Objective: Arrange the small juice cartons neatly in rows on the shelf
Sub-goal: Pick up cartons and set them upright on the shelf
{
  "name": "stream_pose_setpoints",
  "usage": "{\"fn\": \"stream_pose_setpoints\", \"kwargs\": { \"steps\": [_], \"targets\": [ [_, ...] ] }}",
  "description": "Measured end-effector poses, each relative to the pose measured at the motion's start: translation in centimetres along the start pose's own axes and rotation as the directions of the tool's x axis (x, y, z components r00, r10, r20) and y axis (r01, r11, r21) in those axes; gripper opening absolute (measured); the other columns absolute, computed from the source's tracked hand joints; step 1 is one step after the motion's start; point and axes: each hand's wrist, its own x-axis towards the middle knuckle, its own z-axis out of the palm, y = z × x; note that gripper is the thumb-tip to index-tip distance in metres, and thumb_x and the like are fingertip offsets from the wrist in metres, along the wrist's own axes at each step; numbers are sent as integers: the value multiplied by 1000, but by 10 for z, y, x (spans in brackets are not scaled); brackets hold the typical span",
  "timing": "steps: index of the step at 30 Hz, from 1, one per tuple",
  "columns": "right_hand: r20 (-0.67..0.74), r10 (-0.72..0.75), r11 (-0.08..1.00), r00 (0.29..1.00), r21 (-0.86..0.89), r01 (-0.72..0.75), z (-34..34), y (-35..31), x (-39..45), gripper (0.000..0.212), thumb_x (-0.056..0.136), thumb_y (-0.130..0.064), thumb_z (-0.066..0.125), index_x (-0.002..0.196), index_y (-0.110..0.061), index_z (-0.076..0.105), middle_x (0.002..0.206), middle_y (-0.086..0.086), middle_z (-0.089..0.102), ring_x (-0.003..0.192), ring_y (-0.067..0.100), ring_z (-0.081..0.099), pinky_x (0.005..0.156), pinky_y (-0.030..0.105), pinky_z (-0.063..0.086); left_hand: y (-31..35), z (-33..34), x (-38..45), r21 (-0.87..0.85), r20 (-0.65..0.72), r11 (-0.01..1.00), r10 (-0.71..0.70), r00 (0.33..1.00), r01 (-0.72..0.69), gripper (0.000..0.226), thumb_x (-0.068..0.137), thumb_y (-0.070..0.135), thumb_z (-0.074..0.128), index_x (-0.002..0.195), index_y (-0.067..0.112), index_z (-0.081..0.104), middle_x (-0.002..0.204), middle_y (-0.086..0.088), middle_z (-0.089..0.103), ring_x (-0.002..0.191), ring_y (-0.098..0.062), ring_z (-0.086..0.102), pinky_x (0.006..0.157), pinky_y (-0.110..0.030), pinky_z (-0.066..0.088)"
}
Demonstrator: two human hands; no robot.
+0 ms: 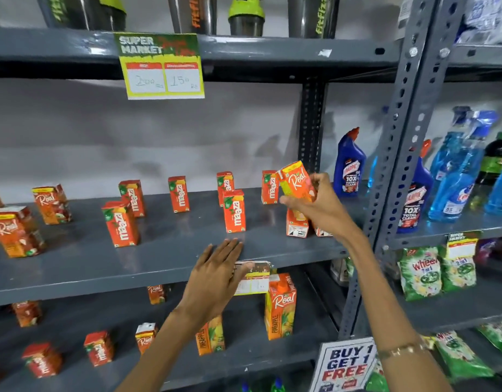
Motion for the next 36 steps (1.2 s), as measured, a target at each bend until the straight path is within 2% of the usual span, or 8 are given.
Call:
{"fn": "stream_pose_setpoints", "kwargs": {
  "steps": [3,5,7,15,18,28,32,36],
  "targets": [
    [131,-56,979,990,202,29,34,3,-16,80,75,-51,75,139,-17,40,133,0,63,119,13,63,103,40,52,-20,-12,-19,8,2,999,-38,999,38,84,96,71,-1,154,22,35,161,3,36,151,-13,28,125,-34,10],
    [210,-82,953,974,302,15,67,1,-25,64,85,-41,71,139,-20,46,134,1,64,124,16,61,108,44,47,-42,-24,-37,22,-9,997,-67,998,68,79,99,68,8,151,19,42,158,1,42,148,-17,35,122,-34,12],
    [263,-95,922,960,386,-15,103,-5,-35,52,88,-33,71,135,-23,50,134,3,65,128,20,59,111,46,44,-67,-36,-56,37,-12,994,-98,995,98,75,101,65,13,149,17,45,156,-1,45,147,-18,37,122,-33,12],
    [348,-138,880,927,473,-47,274,-69,-69,66,83,-39,72,141,-21,45,134,-1,64,125,15,61,107,42,48,-197,-81,-143,186,-24,958,-216,976,217,68,103,62,17,157,22,26,166,0,21,154,-19,18,124,-43,7],
    [353,-174,875,919,484,-20,335,-101,-83,57,83,-33,69,135,-23,49,131,-3,65,121,11,63,100,30,52,-246,-104,-174,164,-52,953,-250,967,255,72,101,65,14,153,20,37,162,-2,34,152,-21,26,124,-44,14],
    [319,-175,924,931,380,43,547,-188,-82,47,84,-10,76,121,-14,47,116,8,64,102,15,63,86,23,54,-408,-172,-260,161,-113,918,-348,931,362,68,101,60,26,152,16,37,161,-5,37,151,-25,28,125,-48,17],
    [279,-137,961,951,269,59,612,-203,-66,52,83,-10,77,125,-6,47,111,2,63,105,17,62,74,12,47,-436,-182,-273,180,-72,928,-318,945,326,78,100,64,8,153,14,35,160,-8,37,150,-28,30,125,-48,19],
    [242,-85,989,967,137,52,649,-200,-46,59,82,-15,79,130,-8,45,131,11,62,116,24,63,95,36,53,-440,-181,-273,148,-92,942,-290,953,301,72,102,63,20,154,16,33,161,-9,35,152,-26,25,126,-46,13]
  ]
}}
